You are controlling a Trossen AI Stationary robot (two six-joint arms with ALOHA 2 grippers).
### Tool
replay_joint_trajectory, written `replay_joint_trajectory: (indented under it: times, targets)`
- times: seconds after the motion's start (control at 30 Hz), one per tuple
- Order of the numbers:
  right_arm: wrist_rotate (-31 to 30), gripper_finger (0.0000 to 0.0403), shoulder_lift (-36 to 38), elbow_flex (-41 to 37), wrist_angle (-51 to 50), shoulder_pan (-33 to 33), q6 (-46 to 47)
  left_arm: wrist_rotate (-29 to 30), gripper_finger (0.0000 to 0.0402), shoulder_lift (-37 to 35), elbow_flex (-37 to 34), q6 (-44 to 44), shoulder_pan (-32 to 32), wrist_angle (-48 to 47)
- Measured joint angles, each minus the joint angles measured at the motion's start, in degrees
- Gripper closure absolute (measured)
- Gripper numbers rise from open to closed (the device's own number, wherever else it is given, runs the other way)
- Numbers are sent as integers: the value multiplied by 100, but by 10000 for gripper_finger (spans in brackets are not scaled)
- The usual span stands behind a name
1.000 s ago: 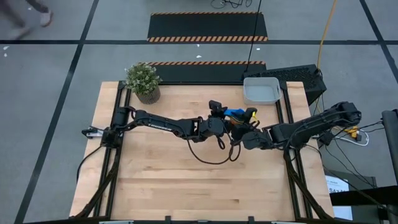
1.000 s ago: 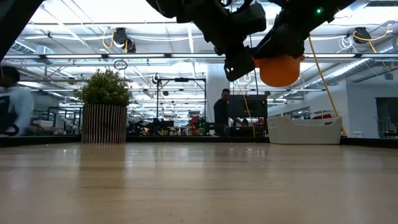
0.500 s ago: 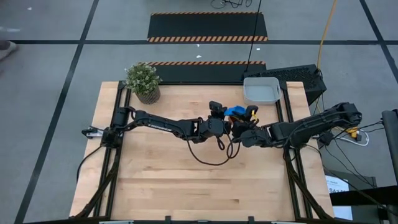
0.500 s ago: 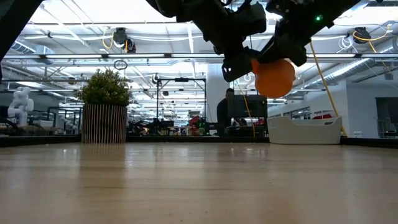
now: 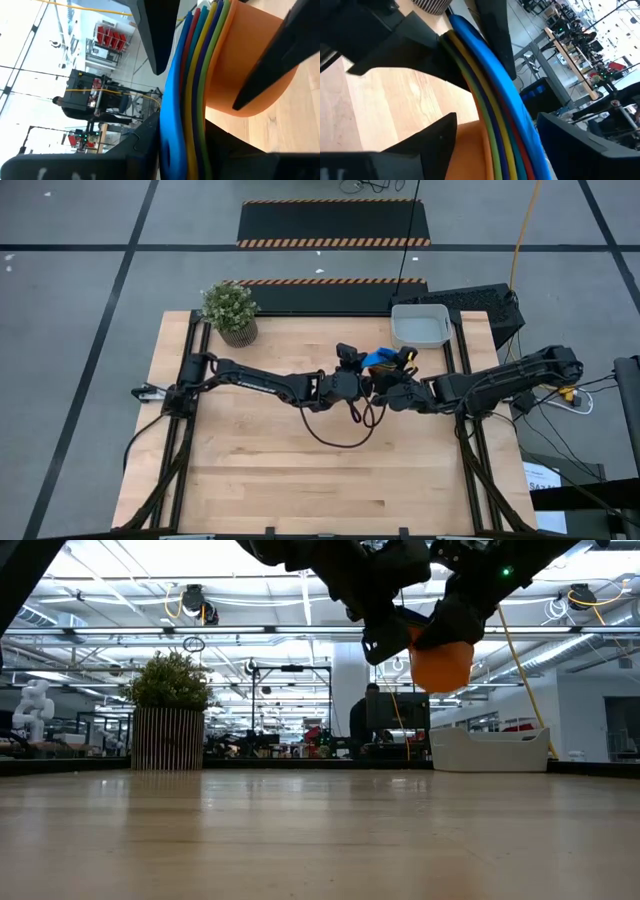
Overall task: Nest measuring cups in basket
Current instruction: Put the stacked measuring cups into the gray bin
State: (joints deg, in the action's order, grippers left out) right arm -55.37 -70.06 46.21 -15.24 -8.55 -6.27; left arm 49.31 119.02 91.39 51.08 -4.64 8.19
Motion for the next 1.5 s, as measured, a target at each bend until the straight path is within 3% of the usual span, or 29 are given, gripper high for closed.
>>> replay_joint_trajectory:
  times: [0.17,0.5,0.63,1.1,1.37,1.5]
  targets:
    - [17,145,4,-37,50,22,-97,-14,305,-3,0,77,-56,100]
    - [112,284,3,-37,23,25,-368,-213,305,-4,0,55,-126,60]
    - [212,322,2,-39,-7,21,-486,-229,305,-4,0,158,-160,40]
    - [185,331,13,-41,-3,21,-434,-280,305,-4,0,135,-174,87]
    - [448,238,18,-41,85,32,-210,-477,331,-13,22,96,-219,137]
    - [522,224,12,-41,126,34,-248,-609,333,-13,22,117,-248,176]
